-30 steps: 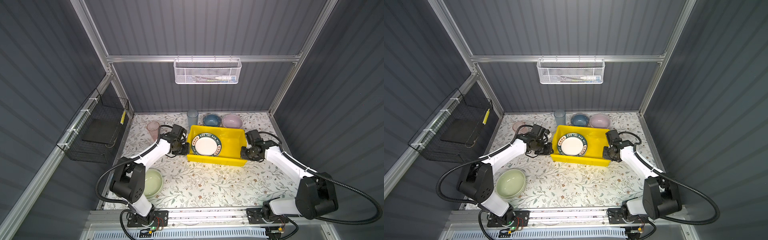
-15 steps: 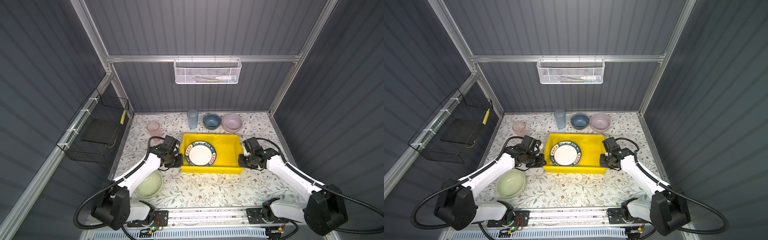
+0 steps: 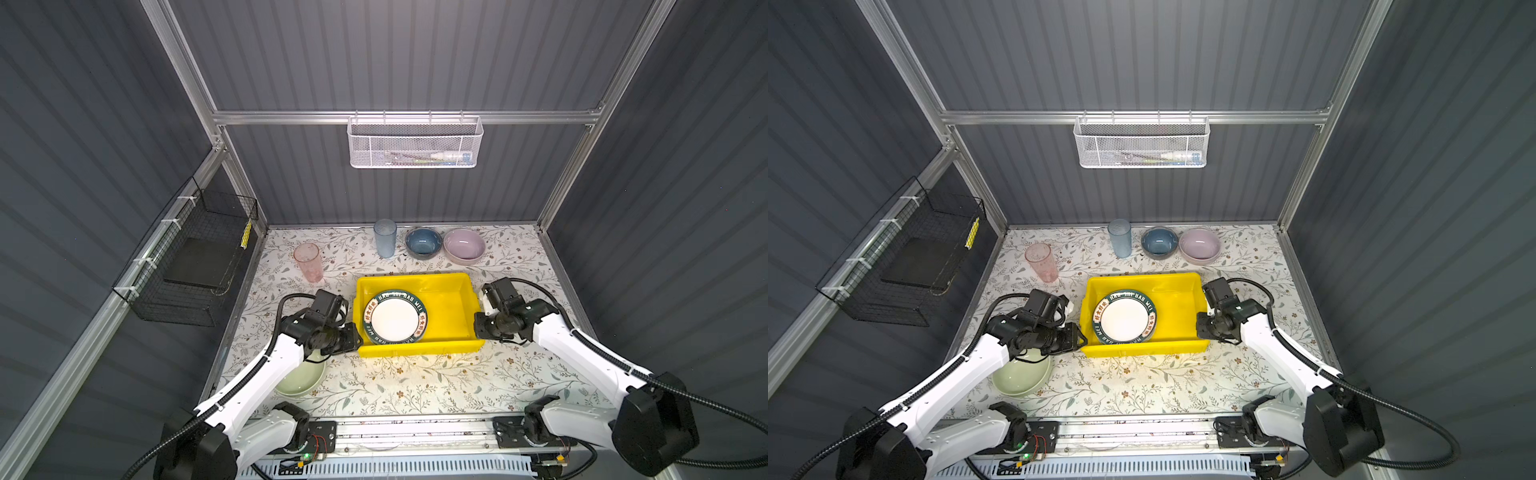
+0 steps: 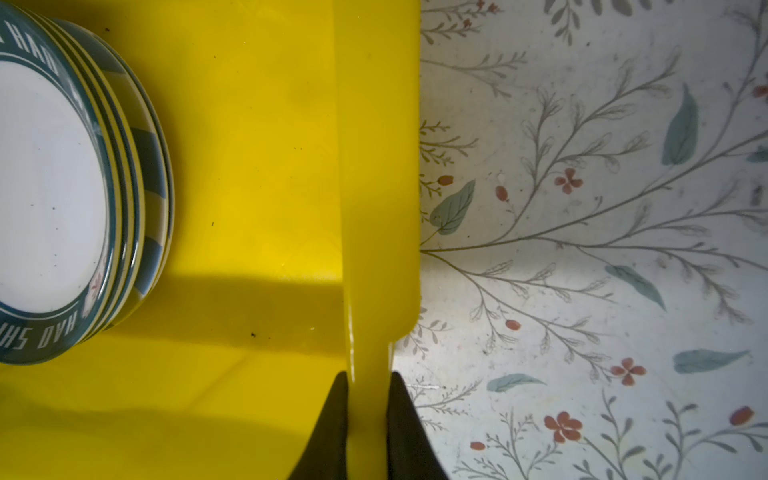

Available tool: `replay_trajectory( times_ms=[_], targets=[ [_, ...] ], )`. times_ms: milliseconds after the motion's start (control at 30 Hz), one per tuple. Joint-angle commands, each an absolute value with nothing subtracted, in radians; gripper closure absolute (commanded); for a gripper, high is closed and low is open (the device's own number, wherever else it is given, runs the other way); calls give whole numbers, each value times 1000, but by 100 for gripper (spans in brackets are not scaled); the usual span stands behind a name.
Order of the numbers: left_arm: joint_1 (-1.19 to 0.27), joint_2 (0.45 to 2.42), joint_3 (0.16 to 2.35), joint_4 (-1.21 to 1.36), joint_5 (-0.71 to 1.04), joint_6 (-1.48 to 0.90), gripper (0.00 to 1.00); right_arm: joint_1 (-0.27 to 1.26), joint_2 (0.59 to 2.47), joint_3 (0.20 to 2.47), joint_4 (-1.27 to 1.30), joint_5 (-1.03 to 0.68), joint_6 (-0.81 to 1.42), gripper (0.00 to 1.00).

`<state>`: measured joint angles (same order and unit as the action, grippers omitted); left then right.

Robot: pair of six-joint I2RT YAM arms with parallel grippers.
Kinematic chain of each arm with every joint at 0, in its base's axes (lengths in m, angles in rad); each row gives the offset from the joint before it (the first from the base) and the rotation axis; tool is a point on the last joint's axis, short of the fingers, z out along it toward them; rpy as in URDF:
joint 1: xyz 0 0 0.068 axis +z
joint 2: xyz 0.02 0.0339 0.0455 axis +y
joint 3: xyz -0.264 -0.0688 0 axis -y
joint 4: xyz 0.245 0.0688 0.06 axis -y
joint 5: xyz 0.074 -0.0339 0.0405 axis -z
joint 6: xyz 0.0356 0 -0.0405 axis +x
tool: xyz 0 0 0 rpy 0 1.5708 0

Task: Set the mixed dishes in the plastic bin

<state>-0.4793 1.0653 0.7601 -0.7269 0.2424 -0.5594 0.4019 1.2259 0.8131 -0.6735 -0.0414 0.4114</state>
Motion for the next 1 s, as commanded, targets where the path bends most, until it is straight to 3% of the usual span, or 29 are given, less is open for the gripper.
replay_trajectory(
  times_ms=[0, 167, 300, 433, 700, 967],
  targets=[
    [-485, 1025, 833, -862, 212, -566, 59, 406, 1255, 825, -697, -37, 391, 85],
    [-485, 979, 939, -1073, 24, -606, 58, 408, 1228, 829, -712, -37, 388, 79],
    [-485, 940, 927, -1156, -113, -672, 59, 410, 1180, 835, -729, -28, 390, 60],
    [-485, 903, 831, -1119, -165, -754, 59, 410, 1149, 870, -763, 9, 382, 49],
    [-483, 965, 788, -1118, -257, -840, 61, 409, 1080, 881, -769, 11, 365, 43],
    [-483, 988, 739, -1020, -205, -885, 65, 408, 1072, 864, -740, -18, 365, 42]
  ],
)
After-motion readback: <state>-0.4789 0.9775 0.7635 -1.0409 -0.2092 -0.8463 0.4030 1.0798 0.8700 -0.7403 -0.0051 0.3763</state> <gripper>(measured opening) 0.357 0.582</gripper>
